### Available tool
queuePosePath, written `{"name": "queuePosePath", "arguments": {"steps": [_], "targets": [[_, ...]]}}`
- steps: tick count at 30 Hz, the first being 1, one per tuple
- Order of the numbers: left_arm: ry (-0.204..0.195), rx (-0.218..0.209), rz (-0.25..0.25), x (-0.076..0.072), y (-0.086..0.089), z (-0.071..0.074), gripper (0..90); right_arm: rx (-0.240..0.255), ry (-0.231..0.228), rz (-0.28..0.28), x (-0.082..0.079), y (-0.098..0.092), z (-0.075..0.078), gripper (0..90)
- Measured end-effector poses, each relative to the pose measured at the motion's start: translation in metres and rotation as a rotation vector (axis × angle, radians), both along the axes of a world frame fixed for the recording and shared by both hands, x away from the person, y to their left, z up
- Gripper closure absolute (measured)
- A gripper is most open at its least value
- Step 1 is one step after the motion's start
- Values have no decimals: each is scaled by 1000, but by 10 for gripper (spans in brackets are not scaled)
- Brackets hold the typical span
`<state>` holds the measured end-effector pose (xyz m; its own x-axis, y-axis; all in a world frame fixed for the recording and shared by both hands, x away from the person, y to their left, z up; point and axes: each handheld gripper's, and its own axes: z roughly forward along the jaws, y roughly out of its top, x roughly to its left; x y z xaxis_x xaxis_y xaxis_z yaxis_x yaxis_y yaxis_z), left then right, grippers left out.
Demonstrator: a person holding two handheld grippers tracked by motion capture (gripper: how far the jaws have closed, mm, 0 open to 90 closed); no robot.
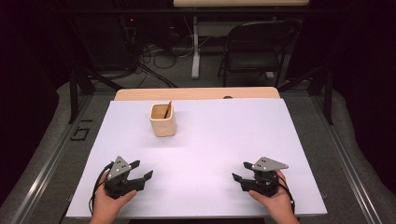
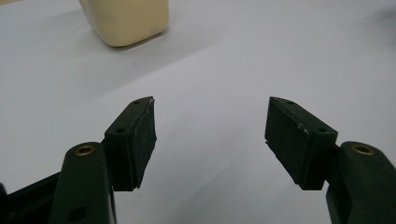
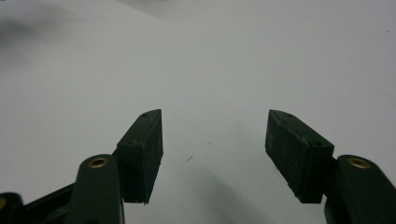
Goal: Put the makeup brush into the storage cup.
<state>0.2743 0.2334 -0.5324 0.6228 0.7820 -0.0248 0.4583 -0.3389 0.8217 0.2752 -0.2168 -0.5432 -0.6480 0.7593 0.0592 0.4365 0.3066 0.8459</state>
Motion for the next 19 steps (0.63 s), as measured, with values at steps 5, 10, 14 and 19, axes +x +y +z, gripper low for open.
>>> {"name": "queuePosePath", "arguments": {"steps": [5, 10, 14, 19], "targets": [[1, -5, -5, -1, 0, -1, 337, 0, -2, -1, 0, 0, 0, 369], [1, -6, -6, -1, -1, -1, 337, 2, 0, -2, 0, 0, 0, 369], [2, -5, -3, 0, -1, -2, 337, 4, -1, -4, 0, 1, -1, 369], [-1, -2, -6, 0, -2, -2, 337, 6, 2, -7, 0, 0, -1, 366]]}}
